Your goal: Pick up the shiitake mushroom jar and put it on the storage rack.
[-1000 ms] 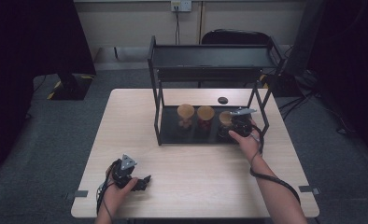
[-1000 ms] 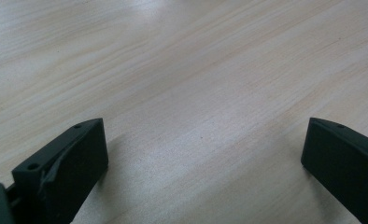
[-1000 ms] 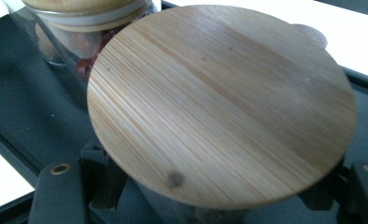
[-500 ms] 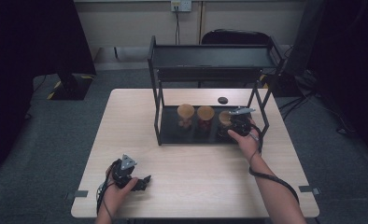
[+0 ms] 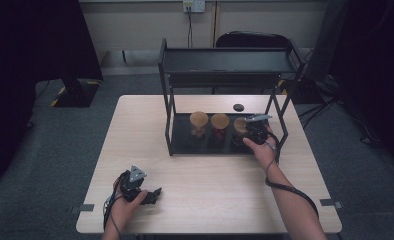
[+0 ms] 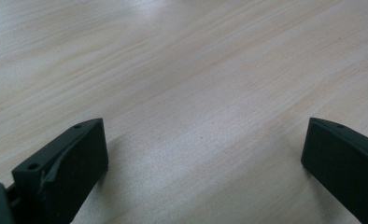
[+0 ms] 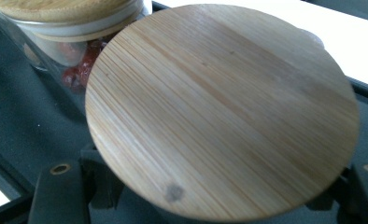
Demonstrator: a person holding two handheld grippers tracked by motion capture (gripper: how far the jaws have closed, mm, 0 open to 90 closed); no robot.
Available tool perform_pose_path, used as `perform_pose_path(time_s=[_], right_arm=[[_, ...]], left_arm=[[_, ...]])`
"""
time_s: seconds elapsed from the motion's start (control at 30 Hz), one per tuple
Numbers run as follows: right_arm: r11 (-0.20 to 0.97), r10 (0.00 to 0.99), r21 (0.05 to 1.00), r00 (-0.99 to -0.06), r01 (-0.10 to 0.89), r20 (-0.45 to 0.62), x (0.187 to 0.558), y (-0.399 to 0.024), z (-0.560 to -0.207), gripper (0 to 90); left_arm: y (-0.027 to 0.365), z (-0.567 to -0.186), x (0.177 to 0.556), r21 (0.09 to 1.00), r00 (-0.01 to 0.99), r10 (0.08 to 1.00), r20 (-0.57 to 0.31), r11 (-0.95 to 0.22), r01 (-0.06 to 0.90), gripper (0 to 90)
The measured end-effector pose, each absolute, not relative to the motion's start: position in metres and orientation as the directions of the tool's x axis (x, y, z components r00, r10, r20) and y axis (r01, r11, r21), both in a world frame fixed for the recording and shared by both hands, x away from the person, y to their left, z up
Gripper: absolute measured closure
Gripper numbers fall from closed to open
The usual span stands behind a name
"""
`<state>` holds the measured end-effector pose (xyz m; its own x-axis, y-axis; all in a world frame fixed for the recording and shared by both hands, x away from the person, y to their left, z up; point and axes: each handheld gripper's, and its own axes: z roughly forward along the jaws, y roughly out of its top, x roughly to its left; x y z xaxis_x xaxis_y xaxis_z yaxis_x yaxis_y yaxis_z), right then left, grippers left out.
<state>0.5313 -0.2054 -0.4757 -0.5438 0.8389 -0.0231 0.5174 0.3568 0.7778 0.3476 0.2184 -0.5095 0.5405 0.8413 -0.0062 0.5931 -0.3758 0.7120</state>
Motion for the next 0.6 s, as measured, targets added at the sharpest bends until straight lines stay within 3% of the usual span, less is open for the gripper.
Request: perform_pose_path(time_s=[0.6], right_arm=[[0.343,0.848,0.782,-0.530,0.521,-0.019,0.5382,-0.2052,-0.4763,25.5]], left_arm=[[0.2184,-0.5095,0.3476,0.712,0.541,0.841,-0.006,-0.376,0.593,0.0]])
